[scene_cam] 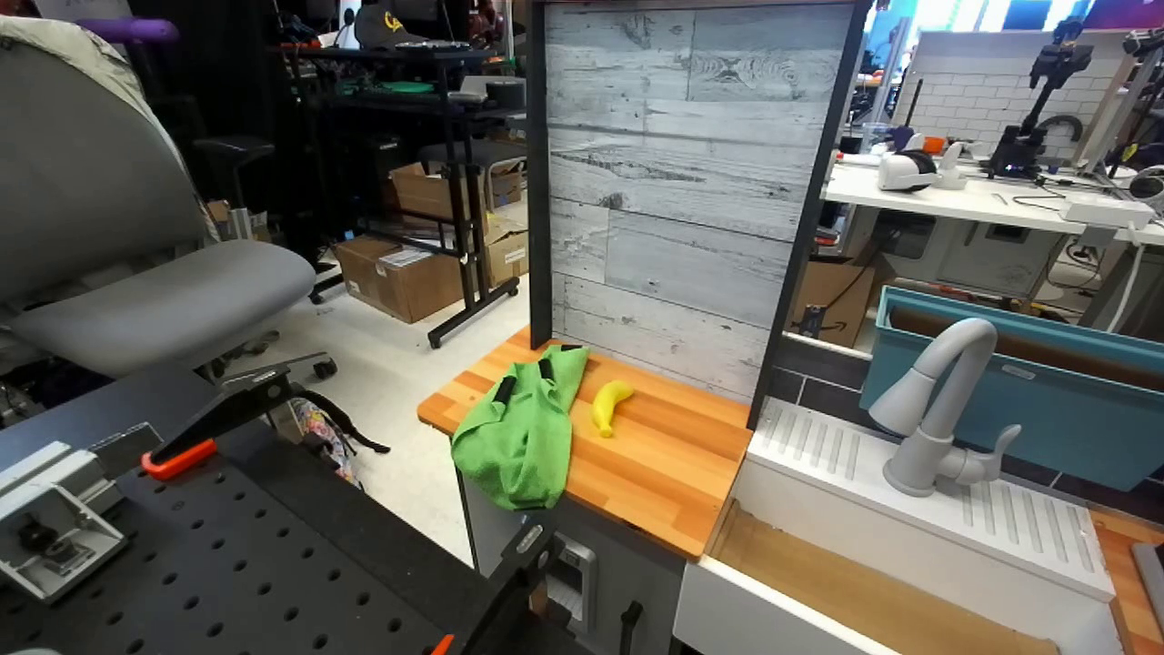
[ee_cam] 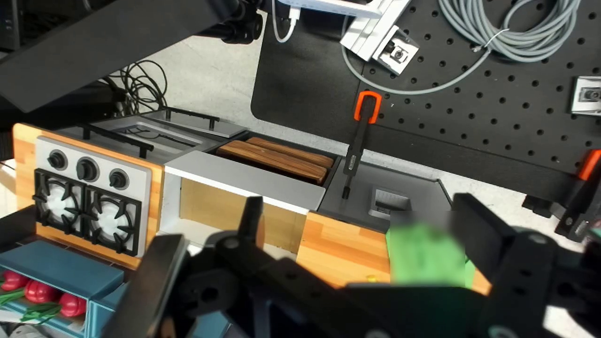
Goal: Move the tap to the left
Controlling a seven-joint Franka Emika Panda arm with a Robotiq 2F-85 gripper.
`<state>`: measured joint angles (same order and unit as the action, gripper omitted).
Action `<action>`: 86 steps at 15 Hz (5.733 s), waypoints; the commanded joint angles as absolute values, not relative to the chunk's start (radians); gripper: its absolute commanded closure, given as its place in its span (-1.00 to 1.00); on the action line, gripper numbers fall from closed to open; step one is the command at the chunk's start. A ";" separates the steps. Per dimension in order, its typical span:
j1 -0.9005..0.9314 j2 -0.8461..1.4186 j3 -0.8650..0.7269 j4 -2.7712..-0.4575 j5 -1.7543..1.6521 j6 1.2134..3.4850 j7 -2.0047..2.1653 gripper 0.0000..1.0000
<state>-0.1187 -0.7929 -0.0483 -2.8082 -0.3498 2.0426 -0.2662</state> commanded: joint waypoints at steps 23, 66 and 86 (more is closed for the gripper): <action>-0.122 -0.149 -0.197 -2.353 -0.200 2.284 -0.246 -1.00; -0.332 0.963 -0.117 -1.345 0.162 2.396 -0.136 0.88; -0.329 0.987 -0.044 -1.289 0.274 2.353 0.151 0.88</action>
<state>-0.3309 0.9486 -0.0888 -1.3485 0.2051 2.3760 0.0990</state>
